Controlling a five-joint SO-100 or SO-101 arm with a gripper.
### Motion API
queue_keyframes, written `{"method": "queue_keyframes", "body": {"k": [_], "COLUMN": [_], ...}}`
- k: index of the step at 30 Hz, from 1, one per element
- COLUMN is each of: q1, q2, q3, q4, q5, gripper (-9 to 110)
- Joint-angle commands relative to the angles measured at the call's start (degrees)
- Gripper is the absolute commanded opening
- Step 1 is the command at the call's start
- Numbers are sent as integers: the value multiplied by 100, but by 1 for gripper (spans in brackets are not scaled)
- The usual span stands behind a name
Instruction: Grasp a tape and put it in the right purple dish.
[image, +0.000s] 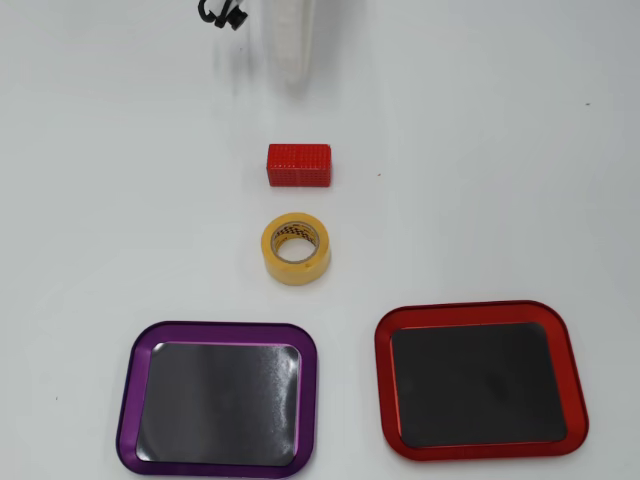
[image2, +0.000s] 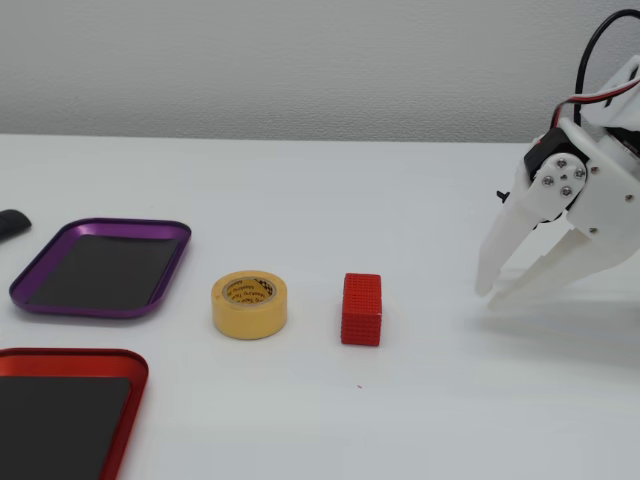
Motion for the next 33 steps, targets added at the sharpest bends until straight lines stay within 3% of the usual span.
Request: {"method": "queue_keyframes", "body": {"k": [1,4,10,19,24,33], "q1": [26,70,26,18,9,0], "q2": [519,457,-290,-5150,-7497,-9264], "q3": [0,-272,-1371,-4737,-7005,-9158], "q4": [-255,-422,-483,-378,439,800], "q5": [-158,-791,-914,-958,-914,-888], "gripper": [0,0,2,4,11,14]}}
